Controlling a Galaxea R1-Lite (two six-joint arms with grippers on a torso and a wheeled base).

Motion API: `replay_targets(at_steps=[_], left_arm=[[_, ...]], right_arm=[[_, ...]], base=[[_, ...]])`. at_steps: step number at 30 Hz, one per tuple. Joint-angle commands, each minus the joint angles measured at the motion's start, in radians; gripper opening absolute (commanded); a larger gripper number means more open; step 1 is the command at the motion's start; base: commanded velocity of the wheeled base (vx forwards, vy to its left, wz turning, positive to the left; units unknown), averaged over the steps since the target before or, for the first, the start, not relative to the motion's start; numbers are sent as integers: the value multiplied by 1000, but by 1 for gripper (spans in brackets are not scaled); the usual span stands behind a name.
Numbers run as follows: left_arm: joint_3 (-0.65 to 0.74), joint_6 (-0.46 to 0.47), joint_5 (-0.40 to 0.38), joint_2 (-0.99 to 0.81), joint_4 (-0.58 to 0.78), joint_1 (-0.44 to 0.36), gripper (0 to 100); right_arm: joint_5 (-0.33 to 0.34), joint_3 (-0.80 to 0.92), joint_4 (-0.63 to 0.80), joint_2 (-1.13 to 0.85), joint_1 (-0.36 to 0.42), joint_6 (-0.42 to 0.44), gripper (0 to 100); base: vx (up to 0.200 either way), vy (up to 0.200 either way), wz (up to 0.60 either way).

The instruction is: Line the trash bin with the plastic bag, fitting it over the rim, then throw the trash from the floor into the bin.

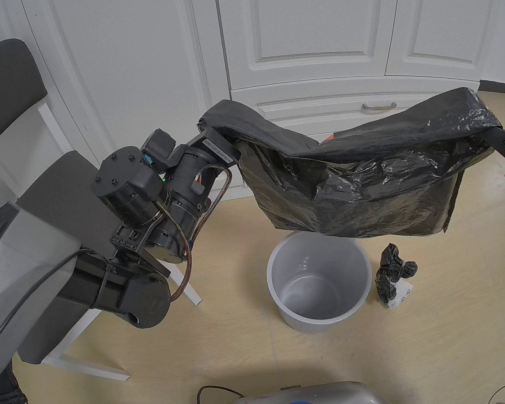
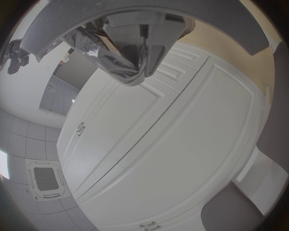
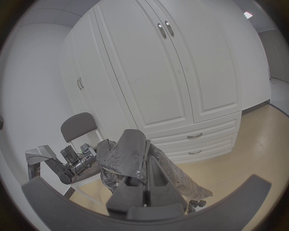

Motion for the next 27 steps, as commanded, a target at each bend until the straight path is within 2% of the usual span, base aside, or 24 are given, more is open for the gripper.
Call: replay_targets(at_steps=[1,5,11,12,14,16,20,21,23,24,27], left_arm=[[-16,-1,-2,21,-1,17,0],[-20,-2,-5,25,0,17,0],[26,-1,6,30,-17,7,0],[89,-1,6,19,-40,-8,0],[153,1,6,7,-74,-31,0],[259,26,1,-18,-130,-66,0],[489,88,6,-77,-135,-154,0],[527,90,6,-88,-135,-168,0],[541,90,6,-91,-135,-174,0],[652,90,6,-117,-135,-211,0],[753,85,11,-110,-135,-218,0]], right_arm=[[0,2,-2,66,-2,6,0],[8,2,-19,95,-23,13,0],[86,32,-58,89,-66,22,0],[112,43,-45,70,-68,18,0],[120,52,-30,47,-68,13,0],[120,57,24,18,-68,-8,0],[122,51,289,-118,-46,-145,0],[123,46,346,-141,-40,-169,0],[123,44,366,-151,-36,-177,0],[143,37,516,-204,24,-251,0],[131,63,591,-198,125,-314,0]], base=[[0,0,0],[0,0,0],[0,0,0],[0,0,0],[0,0,0],[0,0,0],[0,0,0],[0,0,0],[0,0,0],[0,0,0],[0,0,0]])
